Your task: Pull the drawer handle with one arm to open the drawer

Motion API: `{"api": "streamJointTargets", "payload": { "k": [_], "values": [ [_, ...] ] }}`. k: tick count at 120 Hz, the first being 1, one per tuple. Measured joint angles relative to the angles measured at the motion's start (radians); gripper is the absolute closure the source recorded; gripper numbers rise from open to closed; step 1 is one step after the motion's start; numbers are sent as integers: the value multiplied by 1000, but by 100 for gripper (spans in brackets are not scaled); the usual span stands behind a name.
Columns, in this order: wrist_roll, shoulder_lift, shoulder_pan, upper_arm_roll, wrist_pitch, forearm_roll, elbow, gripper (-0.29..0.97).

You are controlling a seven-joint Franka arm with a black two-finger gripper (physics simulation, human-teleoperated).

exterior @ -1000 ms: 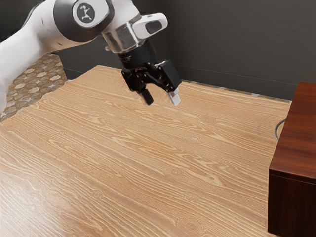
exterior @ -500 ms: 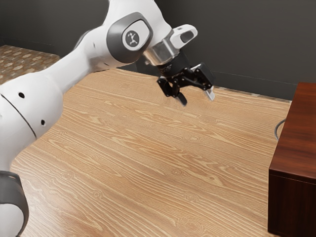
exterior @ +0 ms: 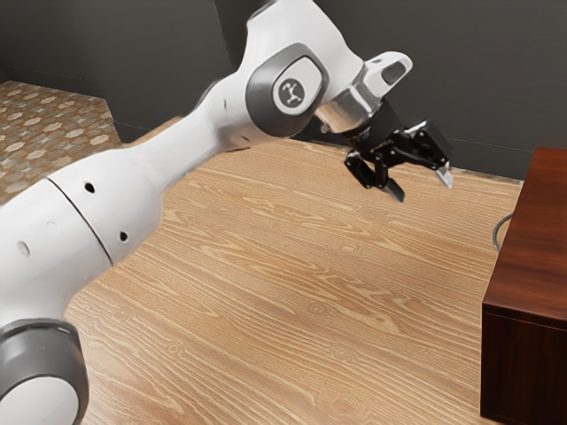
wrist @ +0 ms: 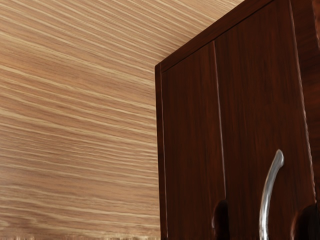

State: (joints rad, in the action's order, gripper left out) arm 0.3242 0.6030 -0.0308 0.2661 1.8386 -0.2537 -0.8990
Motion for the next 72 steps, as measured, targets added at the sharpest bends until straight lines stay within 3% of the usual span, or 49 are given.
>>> {"api": "streamJointTargets", "payload": {
  "k": [50,72],
  "values": [
    [49,22,16,18,14,-55,-16,18],
    [64,39,63,16,41,-70,-8,19]
  ]
}}
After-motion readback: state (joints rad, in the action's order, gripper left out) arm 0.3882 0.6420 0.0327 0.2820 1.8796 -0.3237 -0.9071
